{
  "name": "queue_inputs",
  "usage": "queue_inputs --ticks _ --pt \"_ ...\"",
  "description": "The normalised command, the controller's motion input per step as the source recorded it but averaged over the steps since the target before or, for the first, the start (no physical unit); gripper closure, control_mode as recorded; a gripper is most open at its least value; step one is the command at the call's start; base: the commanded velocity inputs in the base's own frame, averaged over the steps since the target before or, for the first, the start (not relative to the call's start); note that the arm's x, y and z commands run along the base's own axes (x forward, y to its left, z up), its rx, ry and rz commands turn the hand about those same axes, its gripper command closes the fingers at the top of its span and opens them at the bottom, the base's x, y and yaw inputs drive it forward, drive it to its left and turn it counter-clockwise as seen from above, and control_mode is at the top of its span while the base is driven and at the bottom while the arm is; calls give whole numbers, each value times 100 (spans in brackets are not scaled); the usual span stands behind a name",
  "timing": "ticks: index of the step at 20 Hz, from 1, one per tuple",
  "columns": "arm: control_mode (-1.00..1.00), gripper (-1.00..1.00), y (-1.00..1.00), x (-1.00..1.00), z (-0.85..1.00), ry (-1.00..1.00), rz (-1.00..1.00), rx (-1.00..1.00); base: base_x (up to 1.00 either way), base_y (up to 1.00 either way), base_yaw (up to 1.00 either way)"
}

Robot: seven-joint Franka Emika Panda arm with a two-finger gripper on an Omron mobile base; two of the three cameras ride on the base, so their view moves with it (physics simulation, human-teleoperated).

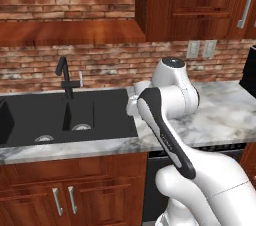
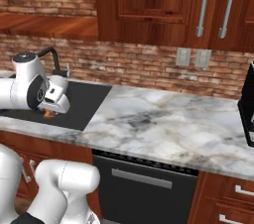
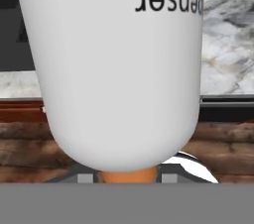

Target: Restock the sink supplies by placing the sponge and soap dispenser on the counter and next to the sink. Make sure the soap dispenser is upright.

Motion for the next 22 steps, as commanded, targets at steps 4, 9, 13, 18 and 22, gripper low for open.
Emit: queue_inputs --ticks 4,9,13,18,22 --pt "-100 100 0 15 0 0 -1 2 18 0 -7" --pt "-100 100 0 28 15 3 -4 15 0 0 0" --pt "-100 100 0 11 43 18 -5 27 0 0 0" --pt "-100 100 1 0 27 27 -6 28 0 0 0" --pt "-100 100 22 11 1 30 -14 15 0 0 0"
